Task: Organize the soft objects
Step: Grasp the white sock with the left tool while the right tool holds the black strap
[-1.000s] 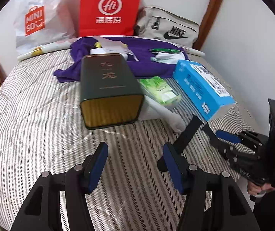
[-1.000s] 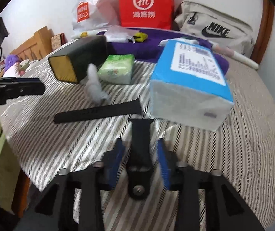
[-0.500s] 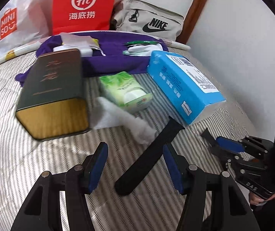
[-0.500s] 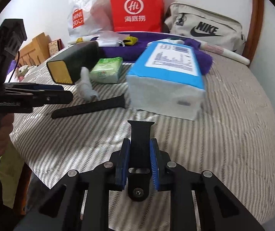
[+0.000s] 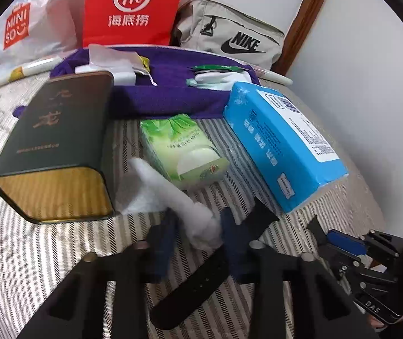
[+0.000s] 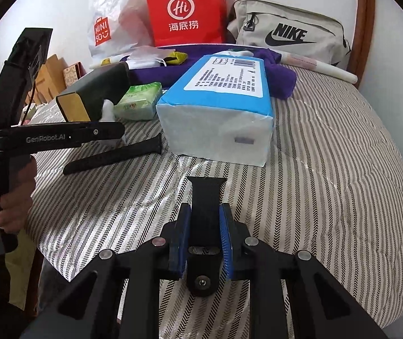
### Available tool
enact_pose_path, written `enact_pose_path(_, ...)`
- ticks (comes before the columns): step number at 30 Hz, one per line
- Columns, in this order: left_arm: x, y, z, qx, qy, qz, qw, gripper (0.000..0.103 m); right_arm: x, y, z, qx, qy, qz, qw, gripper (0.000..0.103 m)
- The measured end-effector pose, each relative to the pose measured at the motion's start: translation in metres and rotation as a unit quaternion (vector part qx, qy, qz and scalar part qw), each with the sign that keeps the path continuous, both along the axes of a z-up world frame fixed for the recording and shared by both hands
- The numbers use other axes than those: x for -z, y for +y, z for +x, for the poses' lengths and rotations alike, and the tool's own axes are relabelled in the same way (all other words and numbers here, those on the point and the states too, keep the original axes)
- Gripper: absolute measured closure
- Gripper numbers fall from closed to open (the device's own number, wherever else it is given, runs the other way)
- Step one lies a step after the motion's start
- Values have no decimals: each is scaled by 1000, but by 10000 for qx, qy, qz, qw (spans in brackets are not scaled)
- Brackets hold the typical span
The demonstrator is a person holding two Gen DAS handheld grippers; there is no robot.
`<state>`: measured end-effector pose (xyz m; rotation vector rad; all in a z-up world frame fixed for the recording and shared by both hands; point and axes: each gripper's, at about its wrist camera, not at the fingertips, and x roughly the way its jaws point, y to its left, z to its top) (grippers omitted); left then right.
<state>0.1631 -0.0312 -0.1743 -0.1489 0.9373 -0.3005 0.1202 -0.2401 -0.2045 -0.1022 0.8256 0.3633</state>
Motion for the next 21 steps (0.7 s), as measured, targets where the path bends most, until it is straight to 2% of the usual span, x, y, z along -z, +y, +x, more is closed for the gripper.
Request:
enact_pose_path(11,-25,27,-40,-12,-253,-265,9993,80,-10,-2,-7,88,-88,112,9999,82)
enact_pose_path(15,-33,43,-54,-325,-442,-44,9985,80,-17,-4,-9,120,-109,216,9996,82)
enact_pose_path(21,-39,67,-70,-531,-462,-172,9974,80,-32,-2,-13,122,-283,193,9993,82)
